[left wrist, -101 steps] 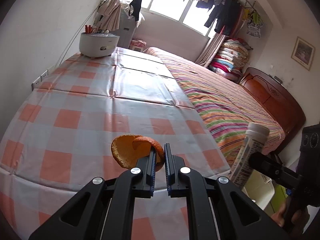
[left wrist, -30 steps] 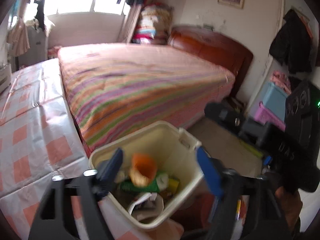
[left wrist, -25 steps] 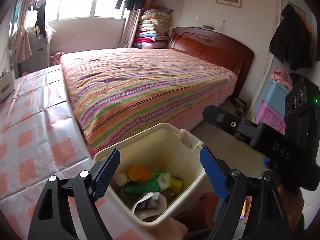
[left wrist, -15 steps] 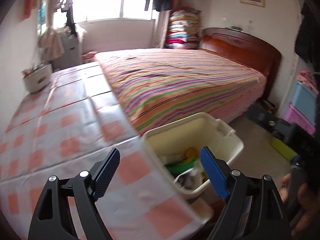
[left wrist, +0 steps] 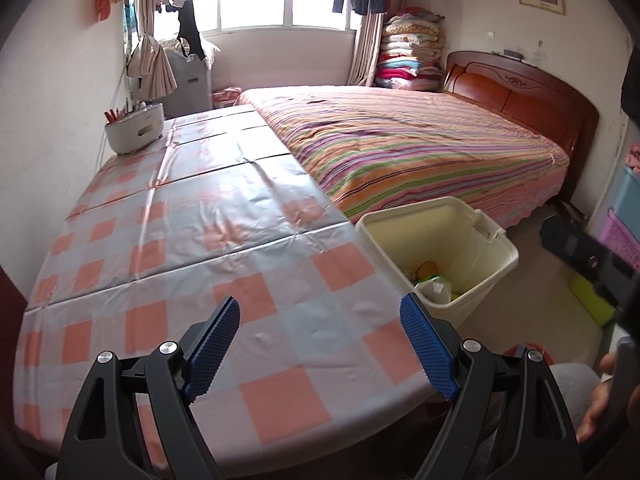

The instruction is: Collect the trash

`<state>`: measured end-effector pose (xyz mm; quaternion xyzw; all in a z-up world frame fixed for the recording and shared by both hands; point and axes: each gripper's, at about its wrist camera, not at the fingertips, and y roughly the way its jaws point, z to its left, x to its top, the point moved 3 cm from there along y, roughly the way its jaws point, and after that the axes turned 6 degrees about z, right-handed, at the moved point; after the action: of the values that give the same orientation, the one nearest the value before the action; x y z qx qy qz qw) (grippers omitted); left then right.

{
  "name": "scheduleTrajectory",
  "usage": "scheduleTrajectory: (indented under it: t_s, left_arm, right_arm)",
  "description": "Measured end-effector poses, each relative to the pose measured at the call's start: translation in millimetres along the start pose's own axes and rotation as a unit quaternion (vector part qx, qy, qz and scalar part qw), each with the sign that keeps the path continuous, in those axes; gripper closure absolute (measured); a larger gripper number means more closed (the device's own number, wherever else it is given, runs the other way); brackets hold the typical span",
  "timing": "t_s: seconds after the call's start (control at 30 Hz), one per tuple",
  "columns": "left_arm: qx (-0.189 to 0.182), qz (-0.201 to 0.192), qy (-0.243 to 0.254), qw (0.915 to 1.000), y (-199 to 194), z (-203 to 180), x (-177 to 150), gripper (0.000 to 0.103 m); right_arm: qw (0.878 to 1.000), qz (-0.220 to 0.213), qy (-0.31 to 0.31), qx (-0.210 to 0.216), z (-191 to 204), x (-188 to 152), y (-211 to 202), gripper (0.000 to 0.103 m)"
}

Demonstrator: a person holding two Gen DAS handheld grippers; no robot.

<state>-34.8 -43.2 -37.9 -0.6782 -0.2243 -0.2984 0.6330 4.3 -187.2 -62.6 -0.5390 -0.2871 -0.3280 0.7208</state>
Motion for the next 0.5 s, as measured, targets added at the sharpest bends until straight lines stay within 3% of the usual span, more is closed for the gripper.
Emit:
scheduleTrajectory:
  t_s: [0.5]
  left_arm:
    - [-0.001, 0.002, 0.004, 1.0, -10, 0, -2, 0.023]
  right_arm:
    - [1.0, 0.015, 0.016, -0.003, -25, -1, -7, 0.007]
